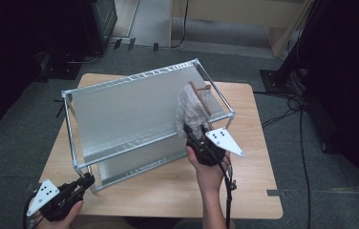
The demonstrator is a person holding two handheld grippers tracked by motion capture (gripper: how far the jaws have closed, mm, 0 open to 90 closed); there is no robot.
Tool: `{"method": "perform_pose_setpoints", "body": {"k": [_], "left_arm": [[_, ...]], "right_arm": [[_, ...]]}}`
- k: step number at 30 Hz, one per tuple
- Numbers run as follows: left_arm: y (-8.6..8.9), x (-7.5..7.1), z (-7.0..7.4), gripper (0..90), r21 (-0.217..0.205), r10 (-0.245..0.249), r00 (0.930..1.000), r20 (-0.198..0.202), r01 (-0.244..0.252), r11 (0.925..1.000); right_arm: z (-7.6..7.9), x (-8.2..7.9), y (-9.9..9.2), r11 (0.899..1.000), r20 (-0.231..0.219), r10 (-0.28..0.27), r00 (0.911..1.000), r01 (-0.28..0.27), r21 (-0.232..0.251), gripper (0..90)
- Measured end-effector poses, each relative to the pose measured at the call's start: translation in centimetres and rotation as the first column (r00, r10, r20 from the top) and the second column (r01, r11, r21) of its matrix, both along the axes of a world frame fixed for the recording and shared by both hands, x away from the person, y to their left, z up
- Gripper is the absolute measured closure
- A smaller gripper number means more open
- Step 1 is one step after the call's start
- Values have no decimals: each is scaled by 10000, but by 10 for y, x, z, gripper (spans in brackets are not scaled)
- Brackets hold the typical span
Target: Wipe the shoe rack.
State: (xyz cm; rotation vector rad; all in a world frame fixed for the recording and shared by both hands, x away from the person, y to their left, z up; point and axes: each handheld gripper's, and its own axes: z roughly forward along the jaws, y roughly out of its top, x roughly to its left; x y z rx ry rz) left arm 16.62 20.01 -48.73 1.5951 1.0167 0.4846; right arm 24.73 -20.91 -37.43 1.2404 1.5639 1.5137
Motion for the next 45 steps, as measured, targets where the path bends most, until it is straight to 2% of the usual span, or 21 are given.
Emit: {"method": "perform_pose_setpoints", "body": {"k": [4, 6, 8, 9, 11, 14, 17, 21, 24, 31, 41, 45], "left_arm": [[-1, -2, 0, 772, 83, -87, 10000, -16, 87, 9999], [-3, -2, 1, 772, 141, -161, 9999, 18, 161, 9998], [-4, -3, 1, 773, 117, -187, 9998, 8, 187, 9998], [-3, -3, 0, 773, 98, -210, 9998, -1, 210, 9997], [-3, -3, 0, 772, 50, -242, 9997, -13, 242, 9997], [-3, -2, 0, 771, 54, -303, 9995, -16, 304, 9995], [-5, -3, 1, 774, 130, -329, 9995, -8, 329, 9994], [-5, -3, 1, 773, 128, -342, 9994, -36, 343, 9993], [-6, -3, 1, 773, 117, -334, 9994, -32, 335, 9994], [-6, -3, 1, 773, 148, -360, 9993, -27, 360, 9992], [-7, -3, 0, 776, 184, -361, 9993, 14, 361, 9992], [-7, -3, 0, 776, 249, -367, 9993, 35, 366, 9990]], "right_arm": [[0, -10, 24, 9972, 131, 728, 9973, -726, -175, 622], [-1, -14, 35, 9953, 141, 969, 9952, -969, 22, 623], [-3, -18, 48, 9957, 196, 923, 9955, -924, 32, 623], [-4, -20, 54, 9955, 213, 928, 9955, -932, 196, 623], [-4, -24, 65, 9918, 206, 1246, 9920, -1251, 246, 622], [-3, -31, 81, 9895, 160, 1431, 9896, -1433, 185, 622], [-4, -36, 97, 9834, 278, 1807, 9831, -1811, 129, 622], [-7, -38, 114, 9735, 424, 2233, 9738, -2250, 399, 621], [-8, -40, 121, 9705, 483, 2324, 9714, -2349, 537, 621], [-9, -44, 142, 9506, 472, 2987, 9532, -3016, 741, 621], [-9, -50, 169, 9243, 539, 3720, 9267, -3752, 698, 615], [-8, -54, 179, 9081, 555, 4137, 9087, -4162, 454, 613]]}}
